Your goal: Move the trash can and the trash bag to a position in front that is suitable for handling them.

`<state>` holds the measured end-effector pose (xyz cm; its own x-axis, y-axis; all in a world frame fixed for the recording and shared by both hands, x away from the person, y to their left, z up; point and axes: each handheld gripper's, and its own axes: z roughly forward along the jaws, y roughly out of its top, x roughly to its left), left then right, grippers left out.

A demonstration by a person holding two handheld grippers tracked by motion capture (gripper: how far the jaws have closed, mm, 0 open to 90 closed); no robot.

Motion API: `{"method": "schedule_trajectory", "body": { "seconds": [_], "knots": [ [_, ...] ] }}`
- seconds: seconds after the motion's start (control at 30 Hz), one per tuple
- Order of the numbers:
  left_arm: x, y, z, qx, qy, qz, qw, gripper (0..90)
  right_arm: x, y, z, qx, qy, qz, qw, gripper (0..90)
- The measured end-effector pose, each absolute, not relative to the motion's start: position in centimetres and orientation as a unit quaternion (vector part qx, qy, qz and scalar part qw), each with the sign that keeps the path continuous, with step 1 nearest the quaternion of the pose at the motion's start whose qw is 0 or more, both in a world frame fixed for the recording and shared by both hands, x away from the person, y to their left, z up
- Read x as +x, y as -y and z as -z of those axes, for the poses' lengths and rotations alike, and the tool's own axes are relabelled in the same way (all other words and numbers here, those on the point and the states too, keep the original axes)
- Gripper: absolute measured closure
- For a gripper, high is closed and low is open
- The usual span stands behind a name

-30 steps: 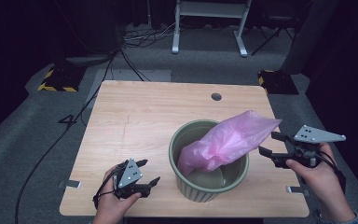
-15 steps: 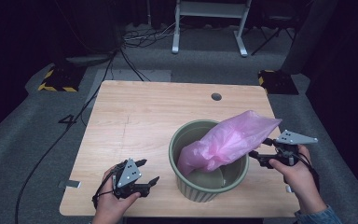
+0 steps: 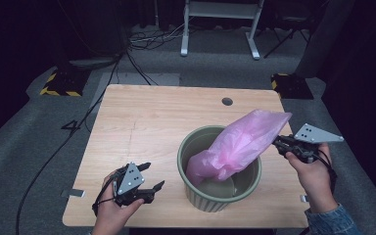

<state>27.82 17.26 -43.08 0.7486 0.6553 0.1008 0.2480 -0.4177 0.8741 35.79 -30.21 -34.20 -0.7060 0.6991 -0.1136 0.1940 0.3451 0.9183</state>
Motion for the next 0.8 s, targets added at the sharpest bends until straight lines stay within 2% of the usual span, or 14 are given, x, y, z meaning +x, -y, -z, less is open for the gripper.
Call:
{"method": "schedule_trajectory", "body": {
  "seconds": [0.4,0.8],
  "knots": [
    [28.1,-16.9,40.5,0.805,-0.282,-0.23,0.469,28.4,34.2,28.5,30.0,0.237,-0.776,-0.514,0.279,89.4],
    [28.6,-15.4,36.7,0.804,-0.248,-0.226,0.492,28.4,33.7,27.4,28.5,0.219,-0.777,-0.517,0.283,89.8]
  ]
}}
